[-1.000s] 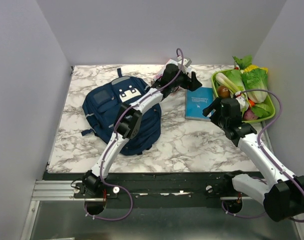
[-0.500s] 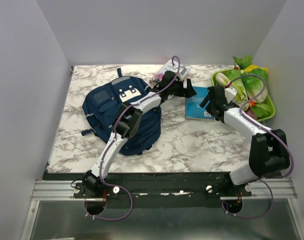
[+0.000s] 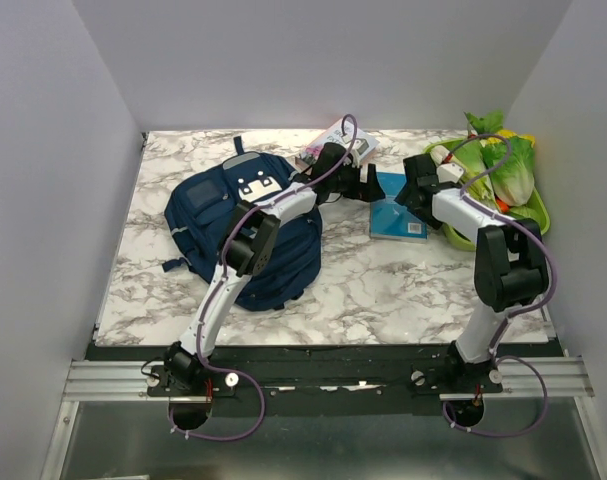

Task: Pack the student bag
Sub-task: Pick up the book from the center of the board.

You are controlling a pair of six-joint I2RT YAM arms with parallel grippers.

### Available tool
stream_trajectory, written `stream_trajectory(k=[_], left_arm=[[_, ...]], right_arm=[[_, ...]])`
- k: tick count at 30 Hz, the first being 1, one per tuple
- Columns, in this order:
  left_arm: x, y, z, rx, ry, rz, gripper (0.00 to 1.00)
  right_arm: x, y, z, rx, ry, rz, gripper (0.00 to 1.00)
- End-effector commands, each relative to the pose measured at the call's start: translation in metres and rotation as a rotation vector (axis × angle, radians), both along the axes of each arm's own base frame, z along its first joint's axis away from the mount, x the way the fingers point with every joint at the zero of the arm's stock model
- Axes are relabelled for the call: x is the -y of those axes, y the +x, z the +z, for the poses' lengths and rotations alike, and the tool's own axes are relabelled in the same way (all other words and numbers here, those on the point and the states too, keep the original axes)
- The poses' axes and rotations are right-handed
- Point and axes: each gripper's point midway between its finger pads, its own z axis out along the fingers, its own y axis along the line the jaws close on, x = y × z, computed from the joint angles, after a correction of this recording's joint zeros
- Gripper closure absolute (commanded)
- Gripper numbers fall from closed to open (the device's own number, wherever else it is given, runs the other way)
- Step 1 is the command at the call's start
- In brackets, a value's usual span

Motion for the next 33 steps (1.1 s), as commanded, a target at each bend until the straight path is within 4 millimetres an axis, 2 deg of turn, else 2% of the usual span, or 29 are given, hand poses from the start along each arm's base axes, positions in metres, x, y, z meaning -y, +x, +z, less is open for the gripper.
stream_trajectory(k=[1, 2, 6, 13, 16, 27, 31, 33], left_arm=[[-0.002, -0.009, 0.027, 0.037, 0.055, -0.029, 0.01], [-0.003, -0.009, 0.026, 0.031, 0.064, -0.026, 0.01], [-0.009, -0.013, 0.029, 0.039, 0.092, -0.030, 0.01], [-0.018, -0.018, 0.051, 0.090, 0.140, -0.047, 0.01], [-0.020, -0.019, 0.049, 0.103, 0.194, -0.061, 0.01], [-0.032, -0.020, 0.062, 0.065, 0.207, -0.046, 0.01], [-0.041, -0.021, 0.075, 0.054, 0.196, -0.027, 0.01], [-0.049, -0.019, 0.081, 0.053, 0.192, -0.012, 0.01]], right_arm=[[-0.004, -0.008, -0.023, -0.113, 0.046, -0.045, 0.04], [-0.007, -0.002, -0.020, -0.108, 0.059, -0.050, 0.04], [-0.009, -0.007, -0.024, -0.162, 0.075, -0.071, 0.04], [0.005, -0.025, -0.031, -0.239, 0.116, -0.156, 0.05], [0.006, -0.025, -0.032, -0.264, 0.120, -0.165, 0.06], [0.000, -0.032, -0.034, -0.296, 0.122, -0.176, 0.07], [-0.002, -0.033, -0.032, -0.304, 0.104, -0.176, 0.04], [-0.009, -0.032, -0.032, -0.291, 0.132, -0.155, 0.08]])
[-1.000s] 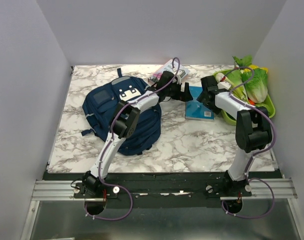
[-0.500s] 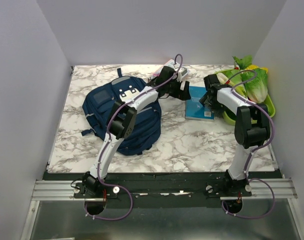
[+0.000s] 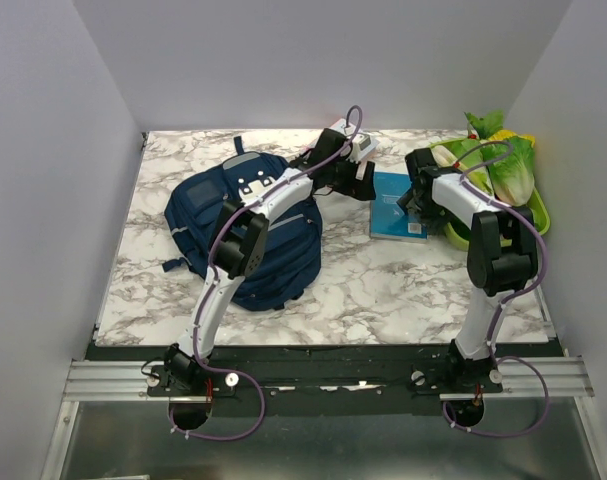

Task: Pack the student bag
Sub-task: Pick up the book from the center of the board.

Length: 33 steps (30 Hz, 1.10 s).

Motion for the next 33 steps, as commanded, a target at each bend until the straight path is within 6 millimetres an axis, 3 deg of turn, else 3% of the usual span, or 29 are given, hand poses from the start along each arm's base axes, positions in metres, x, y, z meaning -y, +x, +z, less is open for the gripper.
stream_trajectory(k=[1, 7, 12, 17, 18, 20, 22, 26, 31, 33], left_arm=[[-0.021, 0.000, 0.053, 0.033, -0.033, 0.050, 0.01], [-0.048, 0.000, 0.061, 0.038, -0.035, 0.083, 0.01], [-0.059, 0.000, 0.058, 0.026, -0.039, 0.098, 0.01], [-0.056, -0.005, 0.057, 0.013, -0.061, 0.075, 0.01], [-0.054, -0.006, 0.058, 0.010, -0.068, 0.067, 0.01], [-0.047, -0.010, 0.058, 0.009, -0.087, 0.033, 0.01], [-0.039, -0.013, 0.054, 0.003, -0.089, 0.008, 0.01], [-0.023, -0.017, 0.049, 0.011, -0.096, -0.045, 0.01], [-0.005, -0.004, 0.046, -0.015, -0.135, -0.058, 0.01], [0.000, -0.001, 0.043, -0.021, -0.152, -0.054, 0.01]], right_arm=[[-0.012, -0.016, -0.011, -0.067, 0.004, 0.025, 0.08], [-0.039, -0.013, -0.013, -0.059, 0.035, 0.070, 0.07], [-0.077, -0.022, -0.024, -0.063, 0.138, 0.124, 0.09], [-0.106, -0.042, -0.021, -0.073, 0.173, 0.176, 0.09], [-0.111, -0.044, -0.011, -0.043, 0.187, 0.182, 0.09], [-0.116, -0.064, -0.015, -0.062, 0.191, 0.200, 0.09], [-0.112, -0.077, -0.012, -0.057, 0.201, 0.192, 0.09], [-0.082, -0.072, 0.007, 0.027, 0.113, 0.167, 0.09], [-0.035, -0.037, 0.029, 0.127, 0.079, 0.067, 0.11], [-0.030, -0.018, 0.037, 0.158, 0.062, 0.062, 0.12]])
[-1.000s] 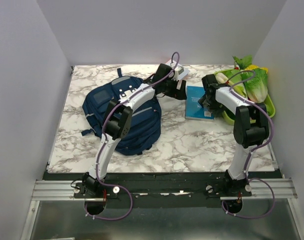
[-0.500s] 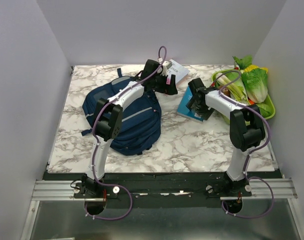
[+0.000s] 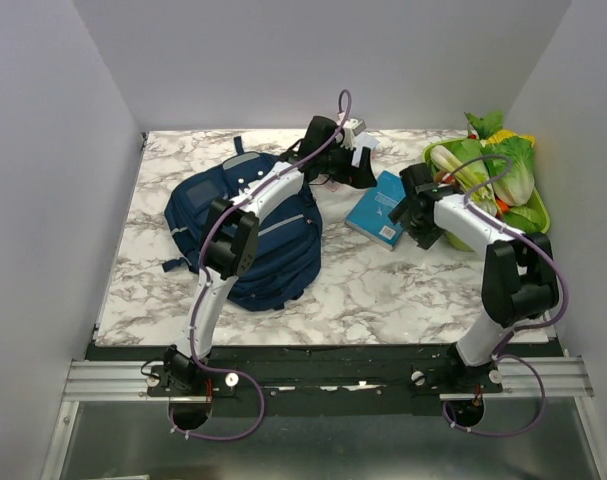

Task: Pack the student bag
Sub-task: Pick up the book from the center of the board.

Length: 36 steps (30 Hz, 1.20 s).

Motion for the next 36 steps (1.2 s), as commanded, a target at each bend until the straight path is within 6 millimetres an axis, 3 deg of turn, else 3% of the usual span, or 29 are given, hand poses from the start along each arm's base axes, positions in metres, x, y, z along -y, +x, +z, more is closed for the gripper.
stream_trajectory(k=[1, 6, 11, 19, 26, 31, 36], left_arm=[[0.016, 0.005, -0.014, -0.041, -0.052, -0.028, 0.01], [0.019, 0.001, -0.030, -0.073, -0.034, -0.011, 0.01], [0.016, -0.004, -0.051, -0.115, -0.009, 0.019, 0.01], [0.026, -0.012, -0.076, -0.159, 0.019, 0.020, 0.01], [0.020, -0.022, -0.099, -0.198, 0.080, 0.032, 0.01], [0.015, -0.032, -0.092, -0.180, 0.082, 0.011, 0.02], [0.004, -0.053, -0.101, -0.162, 0.132, -0.025, 0.11]], right_arm=[[0.025, 0.042, 0.021, 0.104, -0.058, -0.056, 0.13], [0.020, 0.054, 0.002, 0.078, -0.044, -0.075, 0.18], [0.016, 0.049, -0.019, 0.047, -0.017, -0.083, 0.20], [0.011, 0.052, -0.033, 0.032, 0.002, -0.083, 0.22], [0.006, 0.049, -0.034, 0.030, 0.018, -0.064, 0.28], [-0.011, 0.044, -0.037, 0.018, 0.040, -0.010, 0.44], [-0.034, 0.030, -0.042, 0.003, 0.068, 0.053, 0.58]])
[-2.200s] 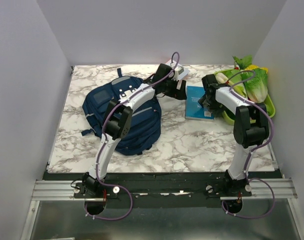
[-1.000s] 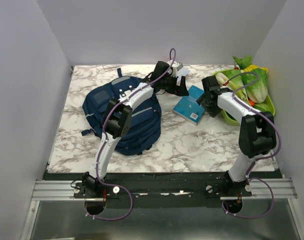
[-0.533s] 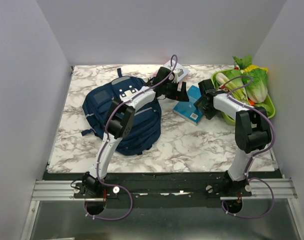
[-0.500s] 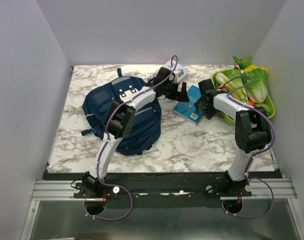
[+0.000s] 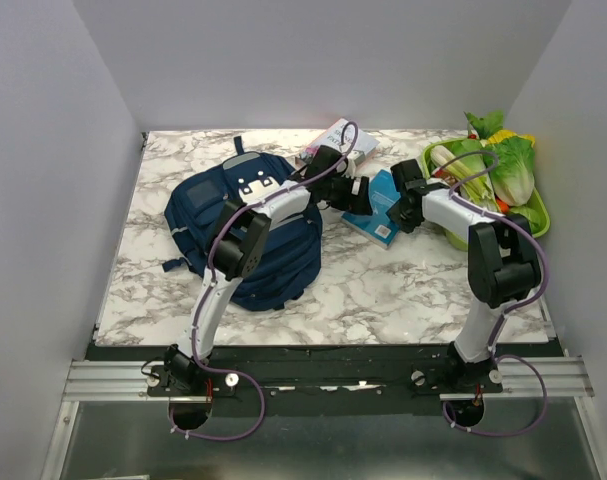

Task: Pack the student bag
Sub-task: Pick up the book from the center of the board.

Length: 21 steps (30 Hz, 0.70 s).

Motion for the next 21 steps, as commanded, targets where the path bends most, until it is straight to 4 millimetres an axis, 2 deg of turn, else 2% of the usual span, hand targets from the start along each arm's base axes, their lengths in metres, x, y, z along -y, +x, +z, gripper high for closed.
stream_trajectory(k=[1, 3, 4, 6, 7, 8, 9, 10, 11, 12, 13, 14, 17, 18, 19, 21], left_arm=[[-0.013, -0.024, -0.003, 0.016, 0.070, -0.046, 0.13], [-0.019, -0.035, -0.011, 0.007, 0.100, -0.062, 0.15], [-0.021, -0.038, -0.005, 0.019, 0.100, -0.071, 0.18], [-0.031, -0.051, -0.013, 0.012, 0.131, -0.093, 0.22], [-0.034, -0.055, -0.002, 0.032, 0.128, -0.100, 0.26], [-0.043, -0.067, -0.012, 0.019, 0.155, -0.121, 0.28], [-0.047, -0.073, -0.012, 0.022, 0.160, -0.133, 0.29], [-0.050, -0.078, -0.001, 0.039, 0.159, -0.138, 0.32], [-0.059, -0.093, -0.011, 0.006, 0.181, -0.154, 0.33], [-0.063, -0.099, -0.010, 0.010, 0.188, -0.166, 0.34], [-0.067, -0.106, 0.001, 0.026, 0.183, -0.170, 0.35], [-0.075, -0.119, -0.009, 0.002, 0.200, -0.181, 0.34], [-0.085, -0.138, -0.003, 0.008, 0.214, -0.200, 0.35], [-0.086, -0.141, -0.001, 0.006, 0.216, -0.203, 0.35], [-0.088, -0.143, 0.001, 0.010, 0.219, -0.208, 0.41], [-0.091, -0.147, 0.007, 0.009, 0.228, -0.213, 0.44]], right_arm=[[-0.032, -0.030, -0.023, -0.080, 0.032, 0.099, 0.59], [-0.040, -0.040, -0.027, -0.093, 0.037, 0.122, 0.60], [-0.047, -0.046, -0.029, -0.102, 0.038, 0.148, 0.60], [-0.053, -0.060, -0.034, -0.122, 0.043, 0.175, 0.61], [-0.061, -0.068, -0.034, -0.126, 0.044, 0.205, 0.62], [-0.065, -0.074, -0.036, -0.132, 0.043, 0.221, 0.62], [-0.069, -0.080, -0.035, -0.131, 0.044, 0.237, 0.62], [-0.076, -0.095, -0.041, -0.153, 0.038, 0.271, 0.62], [-0.078, -0.103, -0.043, -0.161, 0.039, 0.282, 0.63], [-0.084, -0.106, -0.038, -0.145, 0.057, 0.293, 0.63], [-0.090, -0.115, -0.040, -0.149, 0.064, 0.318, 0.63], [-0.086, -0.124, -0.045, -0.163, 0.061, 0.323, 0.62], [-0.080, -0.131, -0.042, -0.152, 0.052, 0.322, 0.54], [-0.077, -0.130, -0.040, -0.143, 0.040, 0.325, 0.43], [-0.076, -0.127, -0.032, -0.119, 0.033, 0.337, 0.39], [-0.075, -0.121, -0.024, -0.079, 0.029, 0.340, 0.29]])
